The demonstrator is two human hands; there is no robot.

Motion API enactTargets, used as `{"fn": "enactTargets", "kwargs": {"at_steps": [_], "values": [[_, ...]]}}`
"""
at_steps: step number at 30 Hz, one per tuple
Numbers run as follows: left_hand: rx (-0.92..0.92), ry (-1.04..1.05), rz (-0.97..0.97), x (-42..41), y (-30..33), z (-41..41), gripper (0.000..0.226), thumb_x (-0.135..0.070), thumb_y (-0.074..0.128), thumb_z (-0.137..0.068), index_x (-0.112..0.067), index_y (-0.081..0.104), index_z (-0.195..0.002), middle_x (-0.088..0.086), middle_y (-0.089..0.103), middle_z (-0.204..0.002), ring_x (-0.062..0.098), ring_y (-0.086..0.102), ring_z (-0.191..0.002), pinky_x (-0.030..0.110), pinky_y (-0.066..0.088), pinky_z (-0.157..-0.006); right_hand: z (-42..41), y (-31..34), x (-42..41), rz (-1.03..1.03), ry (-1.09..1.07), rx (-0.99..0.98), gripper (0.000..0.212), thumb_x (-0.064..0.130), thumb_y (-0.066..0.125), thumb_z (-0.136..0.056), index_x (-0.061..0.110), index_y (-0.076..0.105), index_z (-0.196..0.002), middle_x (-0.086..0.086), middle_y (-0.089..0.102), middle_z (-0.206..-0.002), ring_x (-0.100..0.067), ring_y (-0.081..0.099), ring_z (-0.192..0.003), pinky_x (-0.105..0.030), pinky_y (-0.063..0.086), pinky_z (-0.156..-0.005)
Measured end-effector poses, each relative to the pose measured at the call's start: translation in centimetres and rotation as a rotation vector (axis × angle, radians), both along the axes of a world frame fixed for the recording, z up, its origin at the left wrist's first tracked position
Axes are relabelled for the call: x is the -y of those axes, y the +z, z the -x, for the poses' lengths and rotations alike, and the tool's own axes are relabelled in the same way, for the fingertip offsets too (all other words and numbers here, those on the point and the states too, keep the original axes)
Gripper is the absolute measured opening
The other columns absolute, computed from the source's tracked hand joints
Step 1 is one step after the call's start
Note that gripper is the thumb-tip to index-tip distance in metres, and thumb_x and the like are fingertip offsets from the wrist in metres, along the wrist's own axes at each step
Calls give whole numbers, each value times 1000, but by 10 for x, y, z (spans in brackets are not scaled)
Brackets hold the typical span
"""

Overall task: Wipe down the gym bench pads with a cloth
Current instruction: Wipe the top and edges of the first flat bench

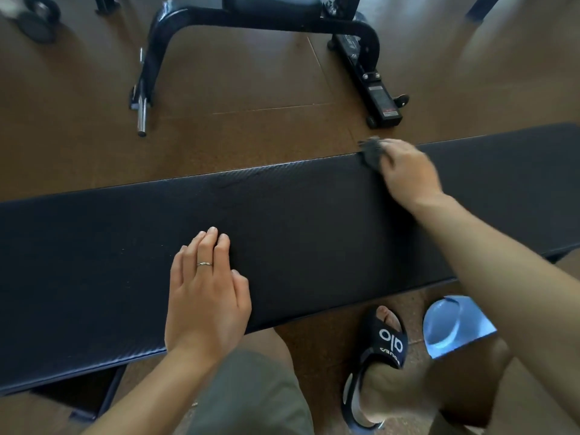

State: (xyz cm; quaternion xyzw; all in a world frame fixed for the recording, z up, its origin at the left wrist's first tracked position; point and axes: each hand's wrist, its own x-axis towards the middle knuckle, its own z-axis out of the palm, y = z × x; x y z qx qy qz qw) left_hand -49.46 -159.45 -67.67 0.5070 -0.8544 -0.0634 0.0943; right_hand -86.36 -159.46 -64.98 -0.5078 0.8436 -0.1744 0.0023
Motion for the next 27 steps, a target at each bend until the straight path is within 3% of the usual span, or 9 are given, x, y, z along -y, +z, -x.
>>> {"fn": "enactTargets", "kwargs": {"at_steps": [4,8,12,15,17,19,23,25,27], "values": [[-6,-2,5,-1,1,1,54,-25,35,-97,-4,47,-146,14,45,-153,30,36,-146,50,27,-124,-27,-4,17,52,-231,27,30,18,42,-104,2,67,-108,-18,66,-120,-38,57,-118,-41,41,-92],[-16,1,3,0,2,1,54,-25,36,-97,-4,49,-145,15,46,-152,31,38,-145,50,28,-123,-155,-18,74,158,149,-13,27,17,51,-91,8,75,-99,-15,73,-95,-38,66,-92,-43,50,-78],[-32,13,-40,0,4,-3,50,-28,34,-98,-2,50,-139,18,52,-143,33,45,-137,51,32,-120,-258,-12,91,90,671,111,33,14,54,-98,10,71,-126,-13,68,-130,-32,59,-125,-42,41,-107],[-112,1,-64,1,7,-3,44,-22,48,-100,-6,51,-141,13,50,-147,29,43,-140,49,31,-122,-212,-2,75,6,799,91,37,14,56,-101,13,64,-136,-9,57,-147,-26,47,-141,-33,28,-119],[-205,13,-104,3,14,-8,45,-19,55,-97,-7,52,-141,10,51,-147,27,45,-138,47,34,-120,-161,-5,55,11,671,39,37,11,56,-98,11,65,-134,-10,58,-145,-29,49,-139,-35,30,-119],[-251,31,-88,8,23,-23,41,-17,56,-96,-7,55,-136,9,56,-141,27,52,-130,47,39,-116,-109,-10,28,50,382,33,36,10,54,-99,9,64,-134,-10,57,-146,-28,48,-141,-32,30,-118],[-154,159,5,32,29,-68,41,-16,56,-96,-3,55,-134,16,56,-139,33,51,-131,51,36,-115,-100,-17,5,77,-127,61,39,14,45,-102,0,61,-134,-19,58,-142,-34,49,-137,-39,34,-115],[-121,229,-29,40,23,-83,42,-18,54,-98,-2,53,-137,17,53,-144,33,46,-137,50,32,-119,-156,-20,14,123,-85,0,37,12,48,-93,-2,66,-122,-22,65,-127,-40,58,-123,-44,42,-104],[-104,237,-60,38,15,-89,44,-19,50,-100,-3,50,-141,14,47,-151,30,40,-142,48,28,-122,-231,-25,16,185,110,-24,34,12,56,-89,3,68,-119,-17,68,-124,-37,60,-120,-42,42,-101]]}}
